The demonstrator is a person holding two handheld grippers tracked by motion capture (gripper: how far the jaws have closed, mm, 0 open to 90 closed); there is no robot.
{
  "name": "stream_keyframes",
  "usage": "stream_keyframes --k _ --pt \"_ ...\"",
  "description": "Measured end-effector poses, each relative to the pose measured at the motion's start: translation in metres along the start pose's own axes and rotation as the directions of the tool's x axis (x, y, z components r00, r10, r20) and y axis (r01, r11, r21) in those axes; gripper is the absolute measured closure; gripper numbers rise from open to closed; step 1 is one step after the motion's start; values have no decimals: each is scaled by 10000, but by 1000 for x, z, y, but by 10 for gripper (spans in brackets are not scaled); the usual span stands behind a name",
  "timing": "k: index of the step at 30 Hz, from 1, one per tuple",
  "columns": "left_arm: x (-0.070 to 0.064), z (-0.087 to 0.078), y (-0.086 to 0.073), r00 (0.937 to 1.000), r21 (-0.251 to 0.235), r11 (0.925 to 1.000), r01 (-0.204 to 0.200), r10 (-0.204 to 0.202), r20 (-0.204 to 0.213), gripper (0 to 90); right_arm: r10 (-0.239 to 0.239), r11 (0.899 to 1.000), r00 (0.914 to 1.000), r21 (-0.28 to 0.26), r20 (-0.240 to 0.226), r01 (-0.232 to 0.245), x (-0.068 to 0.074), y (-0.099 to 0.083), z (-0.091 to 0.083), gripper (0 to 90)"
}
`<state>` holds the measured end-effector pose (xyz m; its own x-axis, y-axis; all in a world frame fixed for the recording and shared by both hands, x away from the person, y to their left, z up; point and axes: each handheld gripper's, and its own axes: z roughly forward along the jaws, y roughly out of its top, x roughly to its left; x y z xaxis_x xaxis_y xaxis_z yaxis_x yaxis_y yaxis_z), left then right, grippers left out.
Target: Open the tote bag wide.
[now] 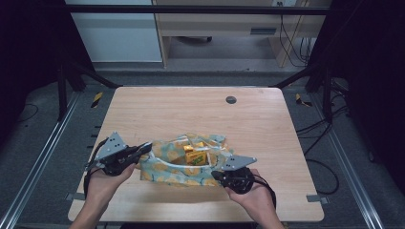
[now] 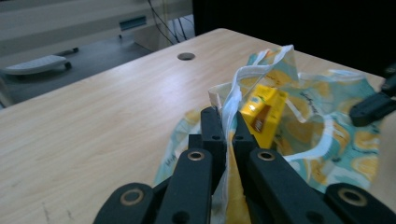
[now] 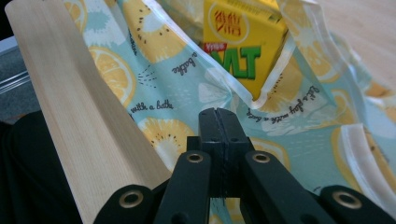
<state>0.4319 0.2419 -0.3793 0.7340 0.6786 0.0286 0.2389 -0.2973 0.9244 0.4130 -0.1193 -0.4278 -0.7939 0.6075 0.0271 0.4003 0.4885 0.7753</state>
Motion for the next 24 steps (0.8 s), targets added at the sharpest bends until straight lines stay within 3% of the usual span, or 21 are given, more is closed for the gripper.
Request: stream_keyframes --k 9,17,24 --pt "-11 -5 -18 9980 171 9992 -356 347 530 890 128 9995 9998 275 -126 -124 0 -13 11 900" --pt "-16 2 -37 9959 850 9944 -621 562 706 890 264 9983 9996 520 -92 -258 -3 -22 15 900" --pt "-18 10 -54 9956 1361 9890 -574 466 811 891 304 9962 9995 813 -90 -296 -5 -29 18 900"
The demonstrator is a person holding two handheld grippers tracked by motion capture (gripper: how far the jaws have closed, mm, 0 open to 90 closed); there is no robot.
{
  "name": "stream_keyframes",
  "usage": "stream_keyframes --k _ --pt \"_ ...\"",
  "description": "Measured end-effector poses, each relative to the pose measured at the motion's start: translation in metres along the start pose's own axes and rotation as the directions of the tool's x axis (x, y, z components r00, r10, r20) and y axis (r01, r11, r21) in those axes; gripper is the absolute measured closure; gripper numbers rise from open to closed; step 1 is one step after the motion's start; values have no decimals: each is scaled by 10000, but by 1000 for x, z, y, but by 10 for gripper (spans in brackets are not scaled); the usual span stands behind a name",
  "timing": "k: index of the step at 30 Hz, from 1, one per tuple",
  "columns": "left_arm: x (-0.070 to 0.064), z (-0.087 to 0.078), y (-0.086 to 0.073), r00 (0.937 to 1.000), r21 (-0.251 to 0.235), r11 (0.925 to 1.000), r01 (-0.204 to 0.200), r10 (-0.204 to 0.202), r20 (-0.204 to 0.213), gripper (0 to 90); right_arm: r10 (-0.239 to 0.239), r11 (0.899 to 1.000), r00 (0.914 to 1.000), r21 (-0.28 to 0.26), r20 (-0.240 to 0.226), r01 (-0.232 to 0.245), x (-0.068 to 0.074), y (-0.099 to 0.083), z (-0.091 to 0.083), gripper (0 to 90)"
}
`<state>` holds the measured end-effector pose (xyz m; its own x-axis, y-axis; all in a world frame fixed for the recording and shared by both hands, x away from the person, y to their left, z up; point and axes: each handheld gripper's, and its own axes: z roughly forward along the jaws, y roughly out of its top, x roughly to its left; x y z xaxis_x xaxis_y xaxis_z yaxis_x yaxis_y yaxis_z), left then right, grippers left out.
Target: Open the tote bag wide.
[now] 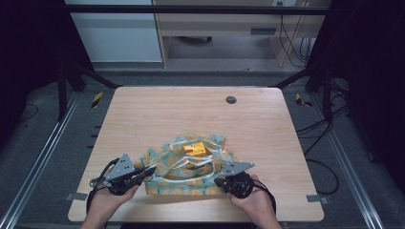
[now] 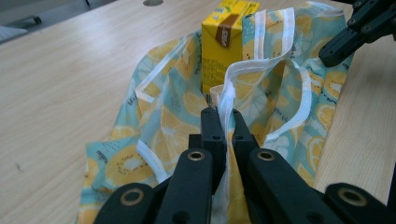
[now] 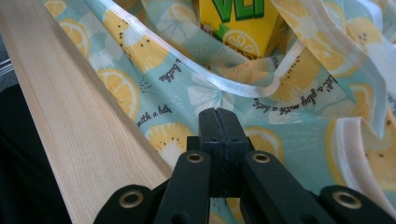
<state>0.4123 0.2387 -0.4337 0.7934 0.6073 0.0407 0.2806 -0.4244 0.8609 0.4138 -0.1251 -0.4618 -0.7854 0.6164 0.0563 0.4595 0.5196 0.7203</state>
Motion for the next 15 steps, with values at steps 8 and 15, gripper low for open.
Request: stream_keyframes --k 8,15 --pt "-2 11 -16 9999 610 9981 -87 81 93 890 47 9997 10000 237 27 -47 -3 -7 4 900" --pt "0 14 -23 9996 898 9960 12 -37 272 890 17 9990 10000 457 -40 -15 -2 -11 9 900"
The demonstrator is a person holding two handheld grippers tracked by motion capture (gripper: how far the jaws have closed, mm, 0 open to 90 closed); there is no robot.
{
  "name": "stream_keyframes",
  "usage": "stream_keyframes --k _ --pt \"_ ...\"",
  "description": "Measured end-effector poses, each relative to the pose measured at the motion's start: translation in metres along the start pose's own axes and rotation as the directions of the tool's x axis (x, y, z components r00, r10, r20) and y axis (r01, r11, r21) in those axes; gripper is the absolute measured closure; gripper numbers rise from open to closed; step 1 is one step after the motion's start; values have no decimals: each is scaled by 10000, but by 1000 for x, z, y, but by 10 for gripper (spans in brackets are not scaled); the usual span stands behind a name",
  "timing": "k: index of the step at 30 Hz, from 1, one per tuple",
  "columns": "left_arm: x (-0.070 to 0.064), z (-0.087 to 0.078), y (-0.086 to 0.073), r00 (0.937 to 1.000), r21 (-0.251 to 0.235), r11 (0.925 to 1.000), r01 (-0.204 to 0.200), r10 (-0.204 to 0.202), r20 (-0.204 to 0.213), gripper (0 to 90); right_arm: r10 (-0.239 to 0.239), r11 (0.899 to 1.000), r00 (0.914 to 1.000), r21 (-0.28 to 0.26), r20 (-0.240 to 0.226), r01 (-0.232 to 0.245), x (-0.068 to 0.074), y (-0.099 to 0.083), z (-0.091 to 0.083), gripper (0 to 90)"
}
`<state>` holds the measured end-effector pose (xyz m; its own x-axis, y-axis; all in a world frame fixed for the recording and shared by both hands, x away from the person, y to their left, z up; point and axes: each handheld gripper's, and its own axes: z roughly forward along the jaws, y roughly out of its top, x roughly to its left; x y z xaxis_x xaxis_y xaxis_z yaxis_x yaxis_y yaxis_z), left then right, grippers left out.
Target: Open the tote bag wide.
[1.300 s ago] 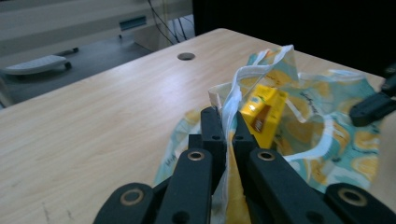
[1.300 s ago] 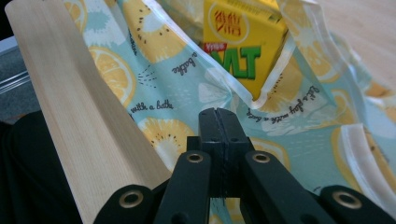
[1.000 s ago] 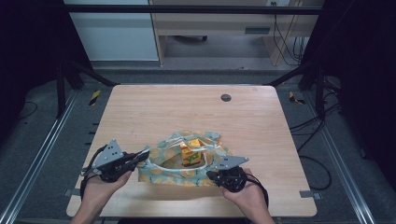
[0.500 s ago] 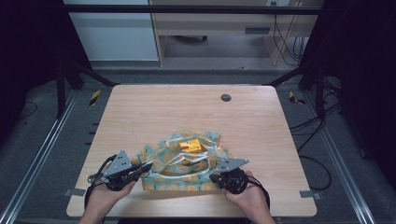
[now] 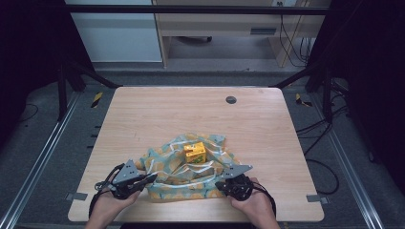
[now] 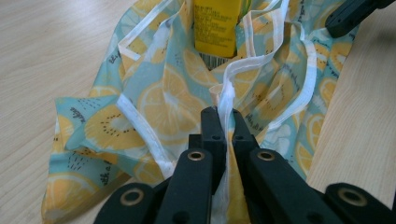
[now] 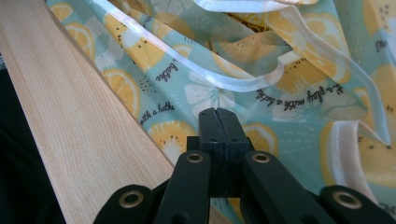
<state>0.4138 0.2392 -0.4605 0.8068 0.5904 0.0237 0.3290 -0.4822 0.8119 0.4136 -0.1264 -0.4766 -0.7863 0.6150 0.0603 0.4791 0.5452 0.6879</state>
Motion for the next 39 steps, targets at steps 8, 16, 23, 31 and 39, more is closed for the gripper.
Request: stream_keyframes --k 8,16,23,31,39 --pt "-3 5 -8 9999 506 9986 -147 145 47 890 84 9999 10000 -109 -15 -85 2 -2 -2 826" --pt "-5 7 -8 9997 552 9982 -213 208 94 889 -97 9949 9992 -995 383 135 0 16 -29 631" --pt "-8 8 -8 9992 680 9969 -389 383 98 887 -195 9916 9934 -1246 1132 337 -25 46 -32 524" --pt "-8 9 -9 9990 709 9964 -458 456 40 885 -159 9974 9930 -686 1168 241 -50 67 0 492" --pt "-5 10 -8 9989 721 9964 -455 462 -84 883 -135 9999 9931 -39 1161 140 -66 63 13 899"
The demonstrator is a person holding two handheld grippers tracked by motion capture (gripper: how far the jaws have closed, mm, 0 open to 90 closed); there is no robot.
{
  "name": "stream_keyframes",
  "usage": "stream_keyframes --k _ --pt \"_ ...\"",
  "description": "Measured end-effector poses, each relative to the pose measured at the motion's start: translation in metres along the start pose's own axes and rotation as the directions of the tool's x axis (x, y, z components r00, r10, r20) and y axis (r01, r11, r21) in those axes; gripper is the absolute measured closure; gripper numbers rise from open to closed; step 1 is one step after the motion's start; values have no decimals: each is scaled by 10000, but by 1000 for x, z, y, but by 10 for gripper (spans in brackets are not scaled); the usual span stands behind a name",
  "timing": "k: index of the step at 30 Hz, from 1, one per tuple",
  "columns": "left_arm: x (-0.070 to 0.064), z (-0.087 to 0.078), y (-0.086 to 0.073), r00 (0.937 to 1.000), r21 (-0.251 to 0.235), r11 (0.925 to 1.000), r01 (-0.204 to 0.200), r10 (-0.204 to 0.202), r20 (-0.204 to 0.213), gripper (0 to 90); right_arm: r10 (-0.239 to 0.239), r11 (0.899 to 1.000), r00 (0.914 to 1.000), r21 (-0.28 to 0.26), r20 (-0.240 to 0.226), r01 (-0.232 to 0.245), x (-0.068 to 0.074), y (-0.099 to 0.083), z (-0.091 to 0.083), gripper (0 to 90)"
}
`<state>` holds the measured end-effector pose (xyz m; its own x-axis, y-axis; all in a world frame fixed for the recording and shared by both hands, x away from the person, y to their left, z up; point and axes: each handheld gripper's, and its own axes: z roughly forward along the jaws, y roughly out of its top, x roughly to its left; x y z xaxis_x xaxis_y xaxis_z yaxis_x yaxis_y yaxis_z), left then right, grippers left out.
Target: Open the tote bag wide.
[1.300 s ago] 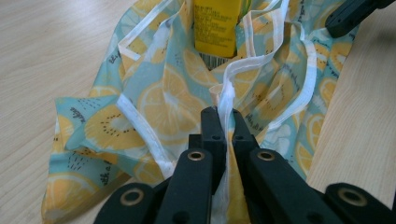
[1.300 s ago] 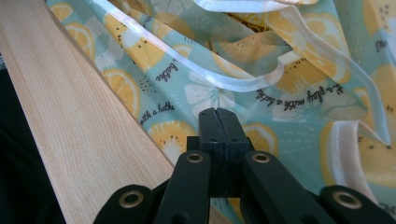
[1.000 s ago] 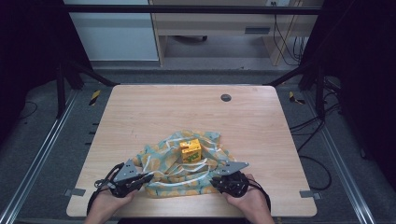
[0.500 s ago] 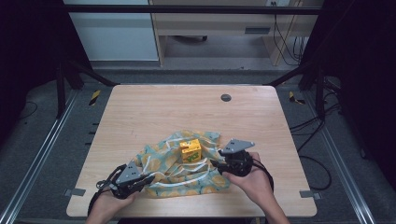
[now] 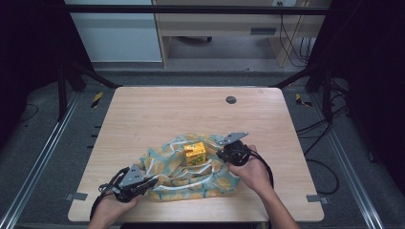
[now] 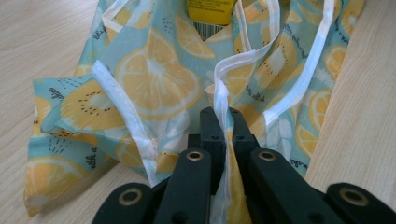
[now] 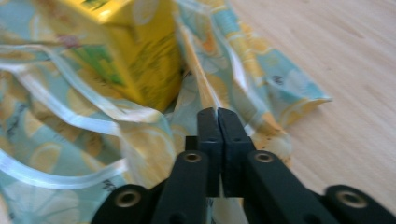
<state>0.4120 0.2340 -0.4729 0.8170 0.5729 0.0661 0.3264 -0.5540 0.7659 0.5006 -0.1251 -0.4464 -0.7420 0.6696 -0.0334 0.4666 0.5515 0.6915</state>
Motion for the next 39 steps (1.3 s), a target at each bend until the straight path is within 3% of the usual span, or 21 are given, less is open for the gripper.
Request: stream_keyframes --k 10,21,39 --pt "3 3 0 9996 -11 10000 83 -83 -268 881 852 9961 9955 -243 416 -843 -36 4 13 900" --pt "6 7 -2 9992 368 9990 257 -245 -320 890 1640 9865 9844 -119 640 -1636 -55 -5 31 900" --pt "2 13 -2 9997 918 9956 173 -154 -209 896 2003 9795 9762 57 829 -2014 -62 -10 45 900"
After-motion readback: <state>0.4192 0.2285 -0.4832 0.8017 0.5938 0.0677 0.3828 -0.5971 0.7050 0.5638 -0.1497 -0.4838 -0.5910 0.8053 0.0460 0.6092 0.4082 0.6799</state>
